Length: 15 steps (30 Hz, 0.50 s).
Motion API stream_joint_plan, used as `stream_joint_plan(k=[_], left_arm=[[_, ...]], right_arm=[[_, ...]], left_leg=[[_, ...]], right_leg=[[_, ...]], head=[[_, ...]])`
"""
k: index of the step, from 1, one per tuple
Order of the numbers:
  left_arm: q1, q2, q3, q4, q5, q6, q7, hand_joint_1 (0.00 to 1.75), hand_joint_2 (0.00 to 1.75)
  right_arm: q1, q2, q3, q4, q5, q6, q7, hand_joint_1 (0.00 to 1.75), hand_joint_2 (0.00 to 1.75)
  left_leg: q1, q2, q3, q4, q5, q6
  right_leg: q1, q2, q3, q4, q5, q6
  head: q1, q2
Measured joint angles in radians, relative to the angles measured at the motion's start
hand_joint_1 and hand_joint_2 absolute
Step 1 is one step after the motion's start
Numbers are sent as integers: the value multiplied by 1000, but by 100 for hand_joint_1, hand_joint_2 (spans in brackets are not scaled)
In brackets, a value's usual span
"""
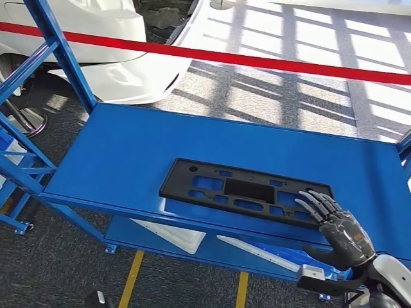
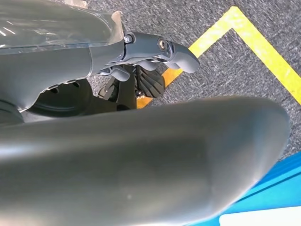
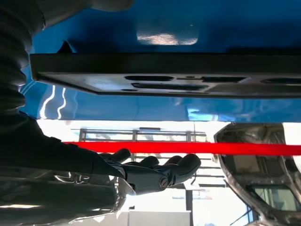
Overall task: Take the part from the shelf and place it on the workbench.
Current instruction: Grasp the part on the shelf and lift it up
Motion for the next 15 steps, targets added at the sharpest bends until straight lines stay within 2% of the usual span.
stream_joint_plan(k=[6, 15], left_arm=[[-1, 0, -14, 0, 0, 5, 1, 0, 0], [-2, 0, -37, 0, 0, 10, 1, 0, 0]], right_arm=[[-55, -10, 44, 76, -4, 7, 6, 0, 175], [-79, -3, 83, 155, 3, -36, 26, 0, 175]], left_leg=[[0, 0, -1, 0, 0, 0], [0, 0, -1, 0, 0, 0]], right_leg=[[0, -1, 0, 0, 0, 0], [0, -2, 0, 0, 0, 0]], head=[[0, 0], [0, 0]])
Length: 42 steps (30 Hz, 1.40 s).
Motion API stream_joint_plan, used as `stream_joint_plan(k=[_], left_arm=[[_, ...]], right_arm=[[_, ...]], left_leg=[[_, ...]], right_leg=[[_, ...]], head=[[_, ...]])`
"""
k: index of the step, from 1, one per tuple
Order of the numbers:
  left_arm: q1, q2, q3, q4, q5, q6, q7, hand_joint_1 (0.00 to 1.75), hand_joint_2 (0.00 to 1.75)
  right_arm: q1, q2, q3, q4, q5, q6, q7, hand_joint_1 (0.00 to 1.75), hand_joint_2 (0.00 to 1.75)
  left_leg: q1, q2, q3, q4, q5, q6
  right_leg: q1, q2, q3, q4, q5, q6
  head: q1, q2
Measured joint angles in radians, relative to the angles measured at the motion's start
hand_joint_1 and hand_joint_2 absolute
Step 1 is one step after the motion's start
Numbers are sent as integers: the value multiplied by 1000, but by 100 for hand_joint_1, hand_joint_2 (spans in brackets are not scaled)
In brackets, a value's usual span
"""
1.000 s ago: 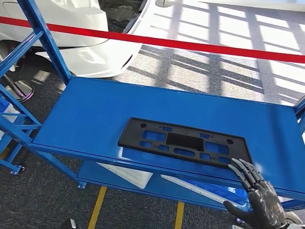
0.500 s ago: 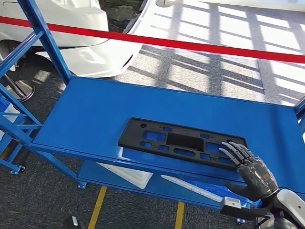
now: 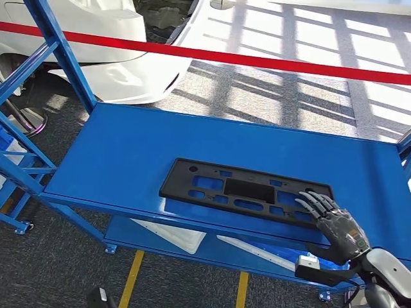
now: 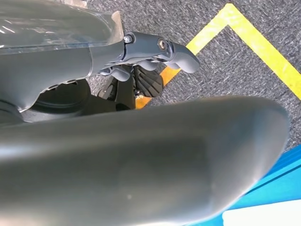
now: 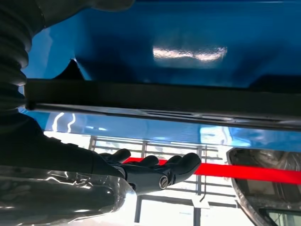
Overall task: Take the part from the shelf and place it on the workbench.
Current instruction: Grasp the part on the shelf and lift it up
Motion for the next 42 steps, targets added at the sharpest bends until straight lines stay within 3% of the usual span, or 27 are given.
stream_joint_plan(k=[14, 42], left_arm=[[0, 0, -8, 0, 0, 4, 9, 0, 0], [-3, -1, -10, 0, 0, -3, 19, 0, 0]], right_arm=[[-9, 46, 4, 58, 22, -100, 11, 0, 175], [-62, 62, -28, 126, 26, -65, 15, 0, 175]], left_leg=[[0, 0, 0, 0, 0, 0], [0, 0, 0, 0, 0, 0]], right_leg=[[0, 0, 0, 0, 0, 0], [0, 0, 0, 0, 0, 0]], head=[[0, 0], [0, 0]])
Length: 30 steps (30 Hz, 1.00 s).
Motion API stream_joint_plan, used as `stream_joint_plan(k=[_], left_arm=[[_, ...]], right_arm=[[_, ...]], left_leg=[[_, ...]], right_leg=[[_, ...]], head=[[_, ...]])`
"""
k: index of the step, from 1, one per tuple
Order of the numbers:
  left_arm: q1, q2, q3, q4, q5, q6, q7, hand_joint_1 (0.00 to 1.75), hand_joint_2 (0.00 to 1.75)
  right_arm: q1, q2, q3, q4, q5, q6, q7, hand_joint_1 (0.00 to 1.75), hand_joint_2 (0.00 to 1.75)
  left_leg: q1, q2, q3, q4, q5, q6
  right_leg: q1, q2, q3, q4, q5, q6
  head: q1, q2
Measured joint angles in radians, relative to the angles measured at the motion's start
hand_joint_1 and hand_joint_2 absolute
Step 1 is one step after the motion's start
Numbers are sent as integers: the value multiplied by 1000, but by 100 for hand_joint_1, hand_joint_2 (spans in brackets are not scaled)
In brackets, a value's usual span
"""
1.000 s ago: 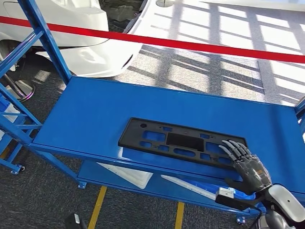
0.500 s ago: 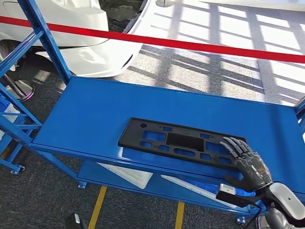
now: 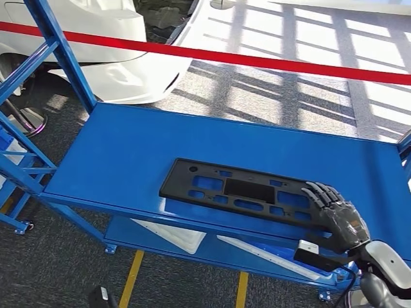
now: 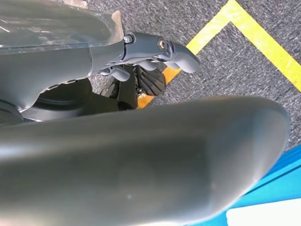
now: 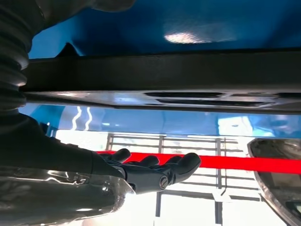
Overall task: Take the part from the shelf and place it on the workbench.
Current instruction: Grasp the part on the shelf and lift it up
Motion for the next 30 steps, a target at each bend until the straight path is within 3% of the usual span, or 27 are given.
stream_joint_plan(k=[14, 30], left_arm=[[-7, 0, -5, 0, 0, 6, 4, 0, 0], [-10, -1, -16, 0, 0, 7, 11, 0, 0]], right_arm=[[-66, 25, 14, 122, 157, -147, 52, 0, 175], [-77, 67, 19, 161, 161, -164, 25, 0, 175]], left_leg=[[0, 0, 0, 0, 0, 0], [0, 0, 1, 0, 0, 0]], right_leg=[[0, 0, 0, 0, 0, 0], [0, 0, 1, 0, 0, 0]], head=[[0, 0], [0, 0]])
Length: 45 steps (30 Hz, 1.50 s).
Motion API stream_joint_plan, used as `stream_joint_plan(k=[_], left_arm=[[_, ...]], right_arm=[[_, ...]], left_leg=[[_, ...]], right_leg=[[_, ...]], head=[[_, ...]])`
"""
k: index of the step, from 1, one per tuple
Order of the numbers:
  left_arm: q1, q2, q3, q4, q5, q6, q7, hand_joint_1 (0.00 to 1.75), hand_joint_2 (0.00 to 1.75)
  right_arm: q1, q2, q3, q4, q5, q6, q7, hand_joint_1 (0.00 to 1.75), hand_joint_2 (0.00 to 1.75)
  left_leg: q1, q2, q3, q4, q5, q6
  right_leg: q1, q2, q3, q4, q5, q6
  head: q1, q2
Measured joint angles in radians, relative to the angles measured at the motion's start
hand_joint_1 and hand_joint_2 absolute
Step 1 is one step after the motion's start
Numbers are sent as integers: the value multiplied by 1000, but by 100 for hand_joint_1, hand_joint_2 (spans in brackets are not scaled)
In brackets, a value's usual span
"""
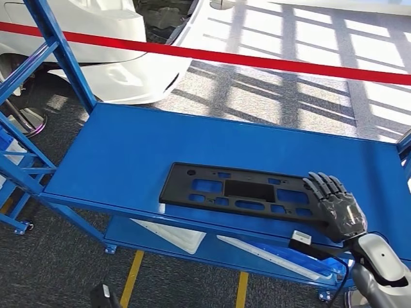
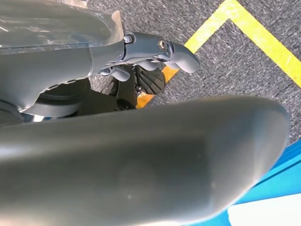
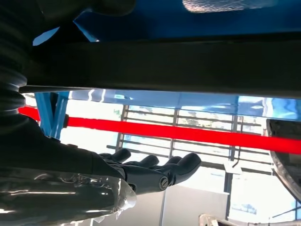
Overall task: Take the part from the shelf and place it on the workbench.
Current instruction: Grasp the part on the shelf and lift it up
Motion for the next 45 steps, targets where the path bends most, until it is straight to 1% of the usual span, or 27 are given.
stream_joint_plan(k=[7, 18, 19, 20, 23, 24, 34, 45], left_arm=[[-6, 0, -2, 0, 0, 1, 8, 0, 0], [-7, 0, -19, 0, 0, -1, 8, 0, 0], [-7, 0, -20, 0, 0, -1, 8, 0, 0], [-7, 0, -21, 0, 0, -1, 8, 0, 0], [-7, 0, -23, 0, 0, -1, 8, 0, 0], [-7, 0, -23, 0, 0, -1, 8, 0, 0], [-5, 0, -24, 0, 0, -1, 9, 0, 0], [-5, 0, -25, 0, 0, 1, 10, 0, 0]], right_arm=[[-46, 34, 31, 62, 18, 4, -22, 0, 175], [-130, 51, 74, 135, 18, 45, -26, 0, 175], [-136, 52, 76, 141, 16, 48, -25, 2, 175], [-141, 52, 78, 145, 15, 50, -24, 18, 175], [-151, 53, 82, 158, 7, 54, -18, 147, 175], [-153, 53, 83, 162, 2, 55, -15, 175, 175], [-143, 52, 84, 182, -20, 28, 4, 175, 175], [-121, 52, 63, 162, -24, -10, 12, 175, 175]], left_leg=[[0, 0, 4, 0, 0, 0], [0, 0, 9, 0, 0, 0], [0, 0, 10, 0, 0, 0], [0, 0, 10, 0, 0, 0], [0, 0, 10, 0, 0, 0], [0, 0, 10, 0, 0, 0], [0, 0, 9, 0, 0, 0], [0, 0, 9, 0, 0, 0]], right_leg=[[0, 2, 3, 0, 0, 0], [0, 2, 9, 0, 0, 0], [0, 2, 9, 0, 0, 0], [0, 2, 9, 0, 0, 0], [0, 2, 9, 0, 0, 0], [0, 2, 9, 0, 0, 0], [0, 2, 8, 0, 0, 0], [0, 1, 9, 0, 0, 0]], head=[[0, 0], [0, 0], [0, 0], [0, 0], [0, 0], [0, 0], [0, 0], [0, 0]])
